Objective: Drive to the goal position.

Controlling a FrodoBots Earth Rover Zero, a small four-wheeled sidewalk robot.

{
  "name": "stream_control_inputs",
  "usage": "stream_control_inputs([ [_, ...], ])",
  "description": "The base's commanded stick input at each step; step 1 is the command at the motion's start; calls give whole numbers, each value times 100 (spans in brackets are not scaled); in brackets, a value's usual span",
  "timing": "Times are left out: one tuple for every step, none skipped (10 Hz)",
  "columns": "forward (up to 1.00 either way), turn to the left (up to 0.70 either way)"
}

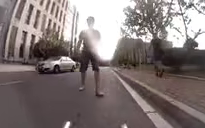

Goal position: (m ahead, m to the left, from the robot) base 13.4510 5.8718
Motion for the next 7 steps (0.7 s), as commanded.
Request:
stream_control_inputs([
  [95, -17],
  [97, -5],
  [64, 0],
  [8, 0],
  [0, 0],
  [0, 0],
  [0, 0],
])
